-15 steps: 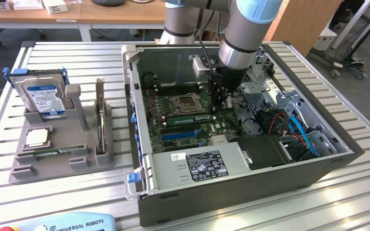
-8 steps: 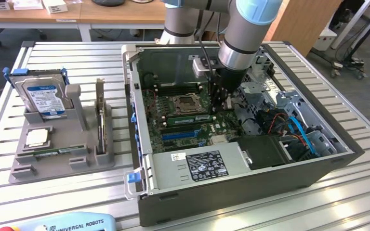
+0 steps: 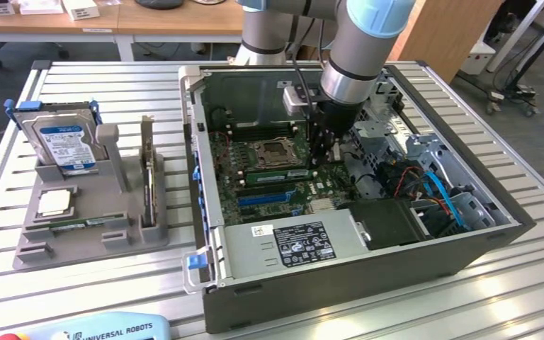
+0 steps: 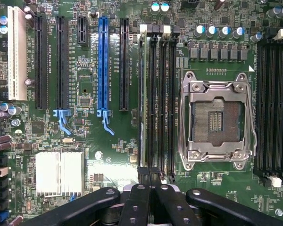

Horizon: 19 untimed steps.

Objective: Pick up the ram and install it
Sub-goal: 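Press down the ram until it locks into place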

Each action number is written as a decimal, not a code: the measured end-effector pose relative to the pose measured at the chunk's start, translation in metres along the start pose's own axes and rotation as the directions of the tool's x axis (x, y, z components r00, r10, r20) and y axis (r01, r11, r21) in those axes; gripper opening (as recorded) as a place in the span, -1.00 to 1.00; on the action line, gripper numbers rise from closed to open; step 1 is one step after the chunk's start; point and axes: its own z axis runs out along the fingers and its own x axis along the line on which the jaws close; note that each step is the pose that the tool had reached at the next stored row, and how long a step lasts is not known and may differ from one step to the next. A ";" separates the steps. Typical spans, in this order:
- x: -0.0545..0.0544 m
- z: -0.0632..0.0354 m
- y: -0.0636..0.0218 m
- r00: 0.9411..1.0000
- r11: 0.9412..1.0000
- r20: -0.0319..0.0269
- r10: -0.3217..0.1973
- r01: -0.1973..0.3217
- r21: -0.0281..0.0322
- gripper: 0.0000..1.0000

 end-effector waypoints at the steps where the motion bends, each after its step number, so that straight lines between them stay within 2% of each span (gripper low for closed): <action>1: 0.000 0.0000 0.0000 1.000 1.000 0.000 0.000 0.000 0.000 -0.80; 15: 0.000 0.0007 -0.0001 1.000 1.000 0.001 0.000 0.000 0.000 -0.80; 19: 0.000 -0.0045 0.0001 1.000 1.000 0.000 0.000 0.000 0.000 -0.80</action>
